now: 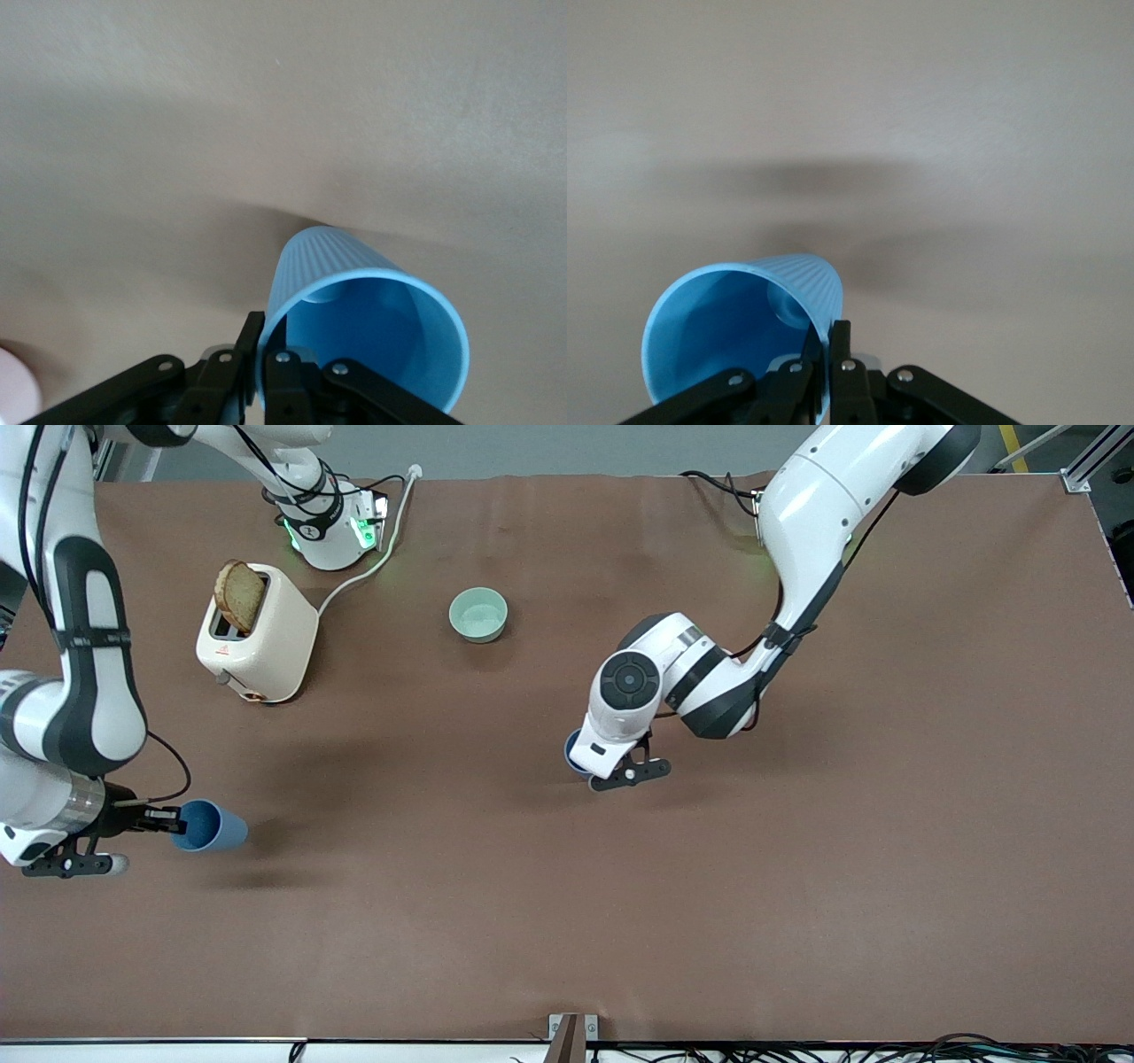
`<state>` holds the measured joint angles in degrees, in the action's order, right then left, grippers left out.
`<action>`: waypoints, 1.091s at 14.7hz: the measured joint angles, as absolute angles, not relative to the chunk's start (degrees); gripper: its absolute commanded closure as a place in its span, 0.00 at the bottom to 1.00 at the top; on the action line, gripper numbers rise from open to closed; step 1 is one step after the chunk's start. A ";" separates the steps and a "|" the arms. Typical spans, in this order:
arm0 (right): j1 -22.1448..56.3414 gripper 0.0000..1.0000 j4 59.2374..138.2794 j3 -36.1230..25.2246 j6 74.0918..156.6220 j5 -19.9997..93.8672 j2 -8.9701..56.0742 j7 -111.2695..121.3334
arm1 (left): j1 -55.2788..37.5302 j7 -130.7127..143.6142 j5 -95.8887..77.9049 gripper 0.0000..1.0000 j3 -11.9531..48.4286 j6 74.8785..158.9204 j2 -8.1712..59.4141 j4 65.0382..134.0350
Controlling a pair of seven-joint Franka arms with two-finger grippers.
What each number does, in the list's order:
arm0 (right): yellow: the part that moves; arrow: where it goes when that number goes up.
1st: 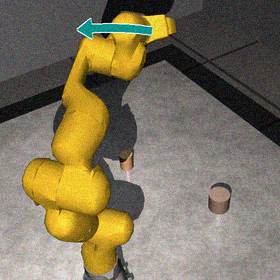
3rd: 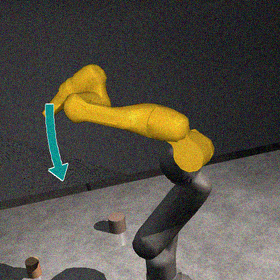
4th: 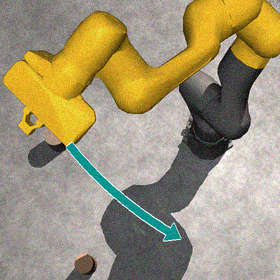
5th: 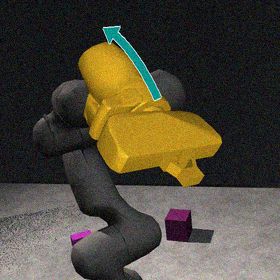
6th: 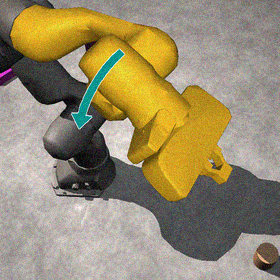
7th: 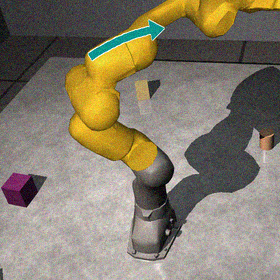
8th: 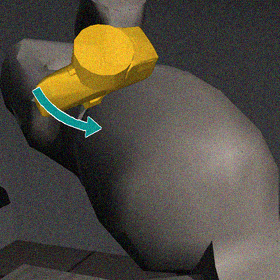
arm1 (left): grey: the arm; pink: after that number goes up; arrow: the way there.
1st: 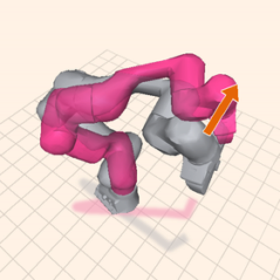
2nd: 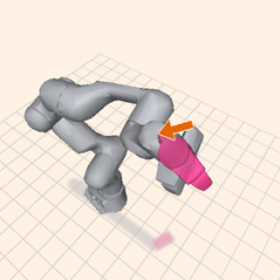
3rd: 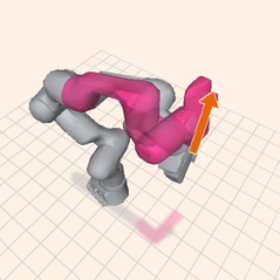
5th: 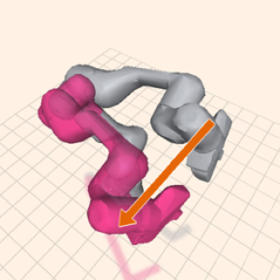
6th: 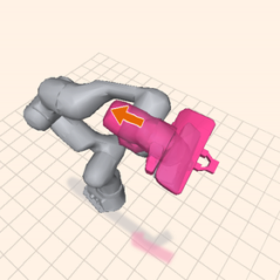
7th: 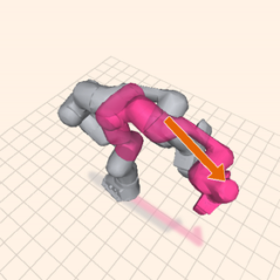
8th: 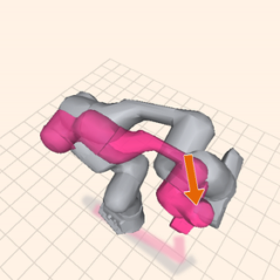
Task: Stack blue cups with both arms
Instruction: 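Carry the cup to mid-table with the left gripper while the right gripper lifts, then release the cup with the left gripper while the right gripper carries its cup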
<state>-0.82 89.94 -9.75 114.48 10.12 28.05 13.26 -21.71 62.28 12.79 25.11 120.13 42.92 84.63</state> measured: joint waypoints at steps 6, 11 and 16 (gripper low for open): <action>-0.01 1.00 89.99 -0.38 102.36 10.13 15.70 -1.07 | -21.45 64.72 12.97 0.00 25.08 120.58 43.15 82.36; -0.10 1.00 90.61 16.57 102.00 10.06 12.64 -23.23 | -13.60 63.45 13.72 0.00 25.03 112.31 31.25 79.01; 0.24 1.00 91.90 28.85 110.29 9.35 14.23 -35.64 | -0.79 46.40 13.85 0.00 24.78 101.98 17.21 79.15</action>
